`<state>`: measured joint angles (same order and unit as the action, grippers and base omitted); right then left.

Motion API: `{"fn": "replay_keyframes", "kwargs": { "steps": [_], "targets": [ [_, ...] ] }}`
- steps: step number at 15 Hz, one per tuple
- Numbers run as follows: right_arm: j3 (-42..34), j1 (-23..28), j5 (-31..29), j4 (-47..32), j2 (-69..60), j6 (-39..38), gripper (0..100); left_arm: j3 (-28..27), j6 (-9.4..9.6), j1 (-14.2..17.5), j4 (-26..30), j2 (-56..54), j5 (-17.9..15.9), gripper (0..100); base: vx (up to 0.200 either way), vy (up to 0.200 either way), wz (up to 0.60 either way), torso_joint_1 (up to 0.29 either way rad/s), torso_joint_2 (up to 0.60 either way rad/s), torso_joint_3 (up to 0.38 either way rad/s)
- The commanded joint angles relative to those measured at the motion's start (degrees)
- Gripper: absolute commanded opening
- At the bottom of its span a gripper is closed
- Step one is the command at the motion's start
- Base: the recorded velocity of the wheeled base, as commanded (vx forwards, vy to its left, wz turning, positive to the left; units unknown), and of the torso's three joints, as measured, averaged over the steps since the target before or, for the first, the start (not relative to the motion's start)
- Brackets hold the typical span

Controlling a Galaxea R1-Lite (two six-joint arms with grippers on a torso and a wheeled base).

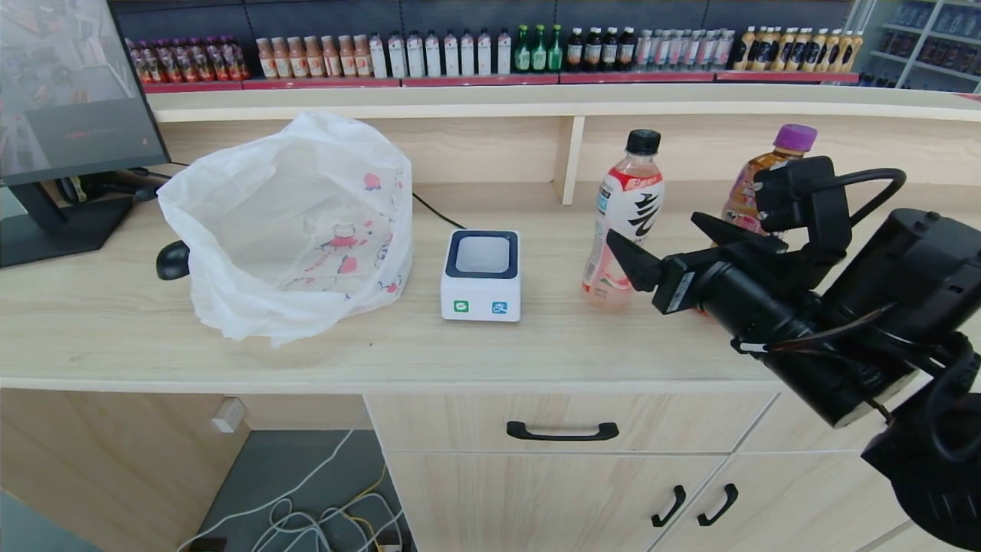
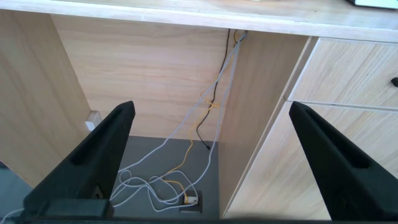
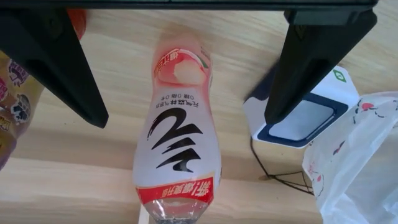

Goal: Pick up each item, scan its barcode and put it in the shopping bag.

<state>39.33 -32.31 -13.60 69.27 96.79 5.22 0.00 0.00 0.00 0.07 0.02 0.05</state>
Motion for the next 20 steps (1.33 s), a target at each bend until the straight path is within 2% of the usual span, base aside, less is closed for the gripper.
{"fn": "replay_keyframes", "kwargs": {
  "steps": [1, 8, 14, 20],
  "targets": [
    [1.2, 0.1, -0.5, 0.0, 2.1, -0.7, 100, 0.0, 0.00, 0.0, 0.0, 0.0, 0.0, 100, 0.000, 0.000, 0.00, 0.000, 0.00, 0.000],
    [2.5, 1.1, -0.5, -0.1, 5.1, -0.7, 100, 0.0, 0.00, 0.0, 0.0, 0.0, 0.0, 100, 0.000, 0.000, 0.00, 0.000, 0.00, 0.000],
    [8.3, 3.0, -0.9, -0.1, 9.9, -0.8, 100, 0.0, 0.00, 0.0, 0.0, 0.0, 0.0, 100, 0.000, 0.000, 0.00, 0.000, 0.00, 0.000],
    [9.5, 3.6, -1.0, -0.2, 11.0, -0.8, 100, 0.0, 0.00, 0.0, 0.0, 0.0, 0.0, 100, 0.000, 0.000, 0.00, 0.000, 0.00, 0.000]
  ]
}}
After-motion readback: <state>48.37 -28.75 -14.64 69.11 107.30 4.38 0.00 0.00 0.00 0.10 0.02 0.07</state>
